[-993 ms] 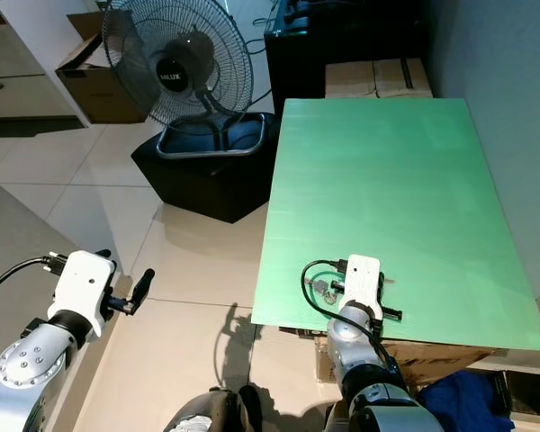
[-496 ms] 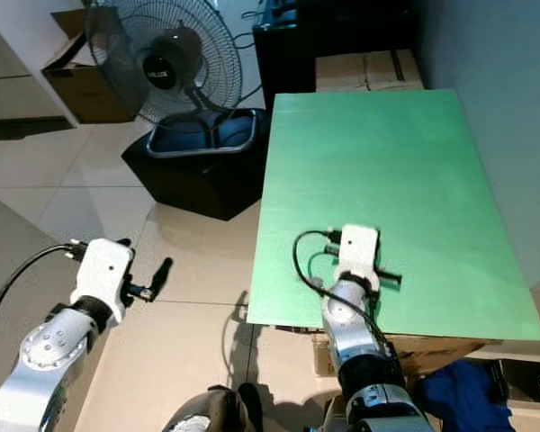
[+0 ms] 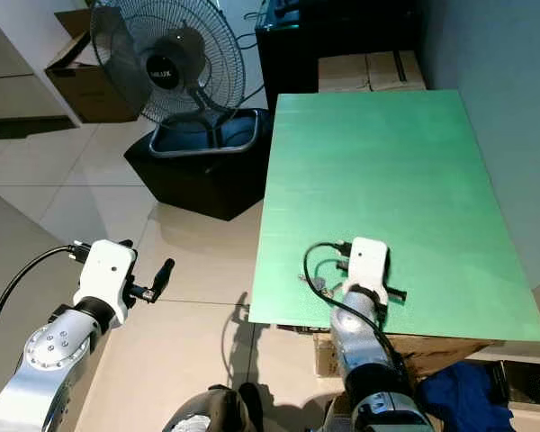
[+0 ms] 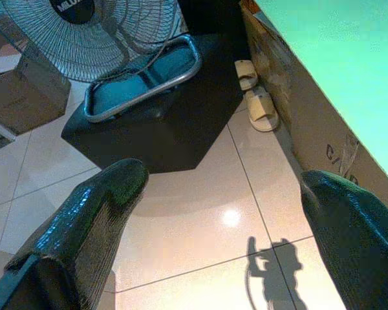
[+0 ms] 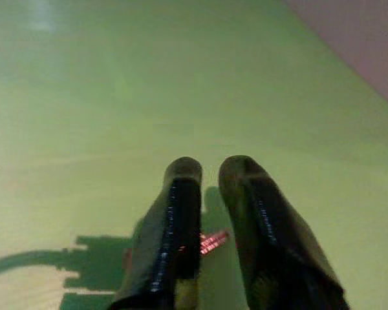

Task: Hang keys on a hook

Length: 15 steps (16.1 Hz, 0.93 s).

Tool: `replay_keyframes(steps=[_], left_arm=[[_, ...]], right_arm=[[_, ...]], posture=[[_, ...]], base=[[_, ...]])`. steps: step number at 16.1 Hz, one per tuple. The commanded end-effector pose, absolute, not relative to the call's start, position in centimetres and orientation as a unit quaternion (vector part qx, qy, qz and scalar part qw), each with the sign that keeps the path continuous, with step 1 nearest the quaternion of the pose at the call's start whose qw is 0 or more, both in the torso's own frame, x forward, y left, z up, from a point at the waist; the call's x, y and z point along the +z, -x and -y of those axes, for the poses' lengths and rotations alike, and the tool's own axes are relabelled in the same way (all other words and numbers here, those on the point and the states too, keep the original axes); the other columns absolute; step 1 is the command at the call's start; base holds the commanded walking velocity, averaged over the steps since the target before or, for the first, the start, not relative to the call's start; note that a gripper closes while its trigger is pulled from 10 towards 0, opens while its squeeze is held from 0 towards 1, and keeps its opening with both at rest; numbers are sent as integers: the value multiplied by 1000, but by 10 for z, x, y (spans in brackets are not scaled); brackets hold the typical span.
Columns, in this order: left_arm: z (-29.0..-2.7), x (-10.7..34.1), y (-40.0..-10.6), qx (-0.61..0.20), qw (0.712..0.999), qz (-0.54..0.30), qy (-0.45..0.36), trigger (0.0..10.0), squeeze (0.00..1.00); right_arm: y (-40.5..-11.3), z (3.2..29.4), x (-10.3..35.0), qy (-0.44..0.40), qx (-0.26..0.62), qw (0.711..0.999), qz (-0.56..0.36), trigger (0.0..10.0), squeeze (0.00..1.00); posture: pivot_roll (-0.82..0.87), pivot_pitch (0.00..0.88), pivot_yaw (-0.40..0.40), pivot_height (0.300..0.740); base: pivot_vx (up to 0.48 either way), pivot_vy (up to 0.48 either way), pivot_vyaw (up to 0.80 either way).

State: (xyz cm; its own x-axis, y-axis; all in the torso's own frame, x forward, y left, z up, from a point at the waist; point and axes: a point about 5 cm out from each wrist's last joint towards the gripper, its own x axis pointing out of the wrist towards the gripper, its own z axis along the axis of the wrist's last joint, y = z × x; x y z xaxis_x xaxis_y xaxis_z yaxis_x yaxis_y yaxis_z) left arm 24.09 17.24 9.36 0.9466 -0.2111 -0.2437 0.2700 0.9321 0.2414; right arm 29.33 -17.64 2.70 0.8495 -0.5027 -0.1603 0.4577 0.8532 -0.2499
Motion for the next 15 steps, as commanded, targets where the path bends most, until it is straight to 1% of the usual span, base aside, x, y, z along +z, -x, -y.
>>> replay_keyframes(steps=[1, 7, 9, 10, 11, 15], left_arm=[[-177, 92, -239, -116, 976, -112, -144, 10000, 0], [-181, 93, -235, -111, 976, -114, -148, 10000, 0], [-182, 94, -233, -110, 976, -115, -149, 10000, 0], [-183, 94, -232, -108, 976, -115, -150, 10000, 0], [-184, 95, -231, -108, 976, -116, -150, 10000, 0], [-187, 95, -227, -106, 975, -119, -155, 10000, 0]], right_arm=[[-292, 175, 21, 95, -248, 955, -133, 10000, 1000], [-293, 178, 14, 86, -242, 953, -163, 10000, 1000], [-294, 174, 12, 85, -226, 955, -173, 10000, 1000], [-294, 172, 9, 87, -213, 956, -184, 10000, 761], [-293, 170, 6, 78, -203, 956, -195, 10000, 0], [-287, 169, -3, 75, -195, 953, -221, 10000, 0]], posture=[[-127, 163, 199, 713], [-106, 176, 197, 713], [-93, 182, 196, 713], [-90, 185, 197, 713], [-87, 187, 197, 713], [-69, 197, 198, 713]], base=[[0, 0, 0], [0, 0, 0], [0, 0, 0], [0, 0, 0], [0, 0, 0], [0, 0, 0]])
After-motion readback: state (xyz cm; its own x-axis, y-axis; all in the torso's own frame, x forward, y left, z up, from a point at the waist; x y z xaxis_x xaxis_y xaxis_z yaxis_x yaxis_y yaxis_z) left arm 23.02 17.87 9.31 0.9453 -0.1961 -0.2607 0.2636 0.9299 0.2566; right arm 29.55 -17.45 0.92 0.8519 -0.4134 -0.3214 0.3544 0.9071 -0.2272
